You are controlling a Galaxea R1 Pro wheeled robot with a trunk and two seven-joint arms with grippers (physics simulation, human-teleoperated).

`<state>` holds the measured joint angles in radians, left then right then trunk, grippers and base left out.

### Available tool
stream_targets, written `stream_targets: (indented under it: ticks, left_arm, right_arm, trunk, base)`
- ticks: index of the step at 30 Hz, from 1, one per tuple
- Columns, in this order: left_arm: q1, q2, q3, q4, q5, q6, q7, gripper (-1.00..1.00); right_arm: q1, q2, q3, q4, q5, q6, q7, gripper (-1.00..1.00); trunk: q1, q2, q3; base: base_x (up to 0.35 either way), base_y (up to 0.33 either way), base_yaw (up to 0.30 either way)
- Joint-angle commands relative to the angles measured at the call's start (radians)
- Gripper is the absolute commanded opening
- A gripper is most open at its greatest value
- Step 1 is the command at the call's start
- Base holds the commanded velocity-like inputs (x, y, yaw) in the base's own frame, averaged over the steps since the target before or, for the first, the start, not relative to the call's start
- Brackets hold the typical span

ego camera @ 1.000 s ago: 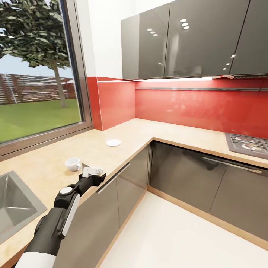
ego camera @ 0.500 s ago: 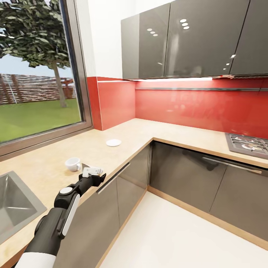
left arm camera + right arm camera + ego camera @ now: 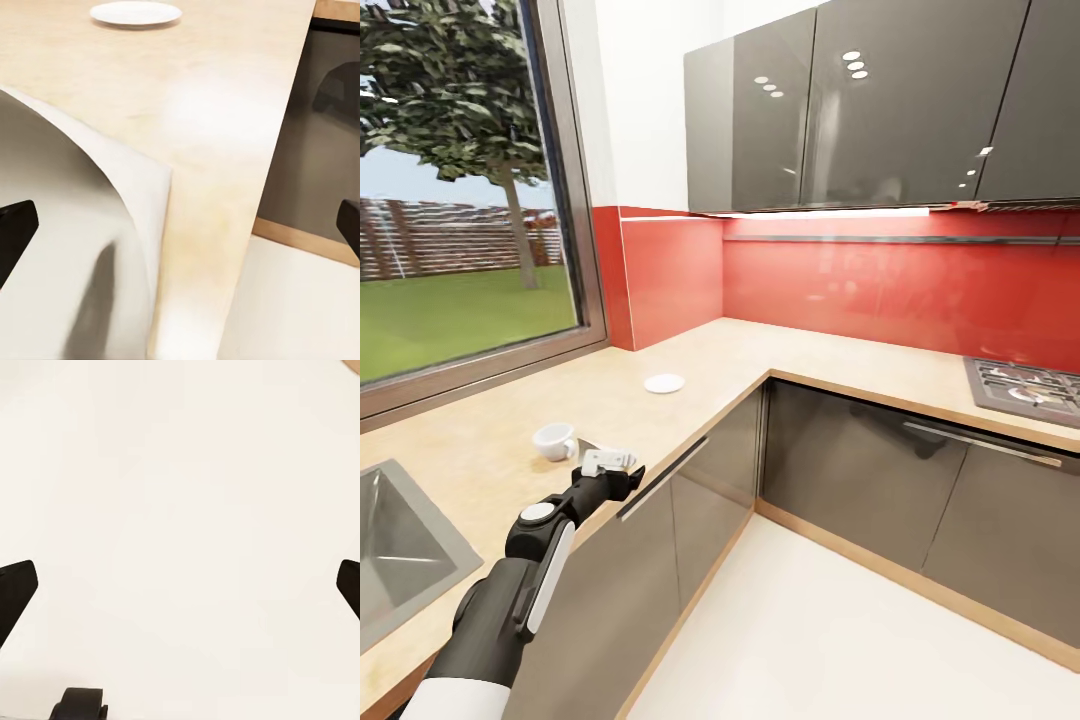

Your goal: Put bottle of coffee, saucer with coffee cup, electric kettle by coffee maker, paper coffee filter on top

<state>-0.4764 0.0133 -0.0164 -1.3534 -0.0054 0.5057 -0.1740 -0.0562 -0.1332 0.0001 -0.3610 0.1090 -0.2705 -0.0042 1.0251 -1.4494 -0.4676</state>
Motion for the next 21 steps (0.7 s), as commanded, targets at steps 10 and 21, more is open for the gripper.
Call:
stream_targets:
  ticks: [10,21]
  left_arm:
    - [-0.001,0.001,-0.001,-0.001,-0.001,0.005,-0.002,1.0]
    - [-0.001,0.001,-0.001,-0.001,-0.001,0.005,-0.002,1.0]
  right_arm:
    - [-0.001,0.0,0.0,0.0,0.008,-0.003,0.0,1.0]
    - [-0.001,0.0,0.0,0.0,0.009,-0.003,0.0,1.0]
  trunk:
    - [0.0,-0.001,-0.001]
    - [0.0,-0.001,-0.001]
  base:
    - [0.014,-0.001,0.0]
    - [0.004,0.0,0.0]
